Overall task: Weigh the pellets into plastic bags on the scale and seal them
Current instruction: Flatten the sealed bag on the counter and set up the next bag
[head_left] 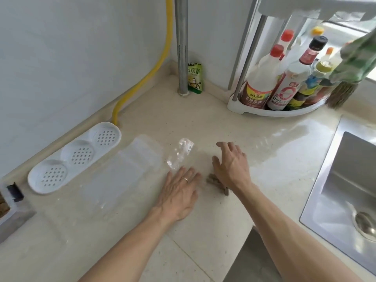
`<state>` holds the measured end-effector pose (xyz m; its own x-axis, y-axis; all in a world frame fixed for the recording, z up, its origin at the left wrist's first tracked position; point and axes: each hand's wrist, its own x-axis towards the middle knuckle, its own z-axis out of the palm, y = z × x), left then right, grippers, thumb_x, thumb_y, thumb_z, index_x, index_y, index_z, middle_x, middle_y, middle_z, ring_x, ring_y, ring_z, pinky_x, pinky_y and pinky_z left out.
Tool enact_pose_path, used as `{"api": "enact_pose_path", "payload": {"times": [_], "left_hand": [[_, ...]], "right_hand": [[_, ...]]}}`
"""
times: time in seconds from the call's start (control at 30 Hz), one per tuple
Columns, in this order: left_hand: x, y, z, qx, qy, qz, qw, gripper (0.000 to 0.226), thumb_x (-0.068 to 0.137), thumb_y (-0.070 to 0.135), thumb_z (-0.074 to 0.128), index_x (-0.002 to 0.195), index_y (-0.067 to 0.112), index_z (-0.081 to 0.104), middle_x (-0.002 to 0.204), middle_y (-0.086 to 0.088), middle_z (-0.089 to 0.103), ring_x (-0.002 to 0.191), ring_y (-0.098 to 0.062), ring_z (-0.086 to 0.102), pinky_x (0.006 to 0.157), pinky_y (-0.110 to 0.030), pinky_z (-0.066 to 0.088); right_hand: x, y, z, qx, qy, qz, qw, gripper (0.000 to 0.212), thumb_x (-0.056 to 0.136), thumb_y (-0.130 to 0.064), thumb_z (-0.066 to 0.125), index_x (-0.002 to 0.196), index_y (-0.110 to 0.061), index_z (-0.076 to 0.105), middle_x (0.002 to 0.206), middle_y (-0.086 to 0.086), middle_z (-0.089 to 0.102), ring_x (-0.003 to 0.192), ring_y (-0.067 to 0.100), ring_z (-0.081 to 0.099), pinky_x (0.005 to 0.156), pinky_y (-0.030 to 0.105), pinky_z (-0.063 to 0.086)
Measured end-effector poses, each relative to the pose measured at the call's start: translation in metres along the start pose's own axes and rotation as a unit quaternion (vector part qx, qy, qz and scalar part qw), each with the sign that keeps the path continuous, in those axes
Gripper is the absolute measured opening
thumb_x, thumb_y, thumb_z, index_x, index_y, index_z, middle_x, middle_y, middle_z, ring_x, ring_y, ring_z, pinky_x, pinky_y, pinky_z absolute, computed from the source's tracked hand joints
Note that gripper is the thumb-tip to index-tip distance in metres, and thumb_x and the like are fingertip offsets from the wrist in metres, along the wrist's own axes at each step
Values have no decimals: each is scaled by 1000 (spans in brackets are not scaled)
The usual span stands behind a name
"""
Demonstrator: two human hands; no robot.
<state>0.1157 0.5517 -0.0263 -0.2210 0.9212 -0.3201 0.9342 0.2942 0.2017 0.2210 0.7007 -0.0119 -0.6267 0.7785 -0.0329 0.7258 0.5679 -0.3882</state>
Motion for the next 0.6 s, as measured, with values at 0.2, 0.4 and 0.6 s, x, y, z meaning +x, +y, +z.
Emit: {"api": "enact_pose_path", "payload": {"times": [0.2,0.4,0.6], "left_hand": [[29,-9,0,11,-12,-14,1000,57,102,46,21,154,29,5,163,5,-5,149,-17,-11,119,-48,-3],[88,-31,-27,16,-40,-12,999,61,101,50,22,154,29,1,162,4,-9,149,-20,-11,120,-50,2],[107,-44,-41,-11,-38,5,999,65,102,44,31,155,21,1,163,-2,-7,149,-21,-8,122,-42,4]], "right_hand": [[-40,18,31,-90,-9,-73,993,44,95,-39,38,128,-17,58,136,10,55,129,32,50,107,49,37],[26,22,29,-89,-101,-59,989,56,105,-45,24,156,-25,18,166,8,3,152,29,-2,122,49,2],[56,21,28,-116,-123,-52,984,57,104,-48,25,157,-29,12,166,4,-2,152,27,-5,123,50,2]]}}
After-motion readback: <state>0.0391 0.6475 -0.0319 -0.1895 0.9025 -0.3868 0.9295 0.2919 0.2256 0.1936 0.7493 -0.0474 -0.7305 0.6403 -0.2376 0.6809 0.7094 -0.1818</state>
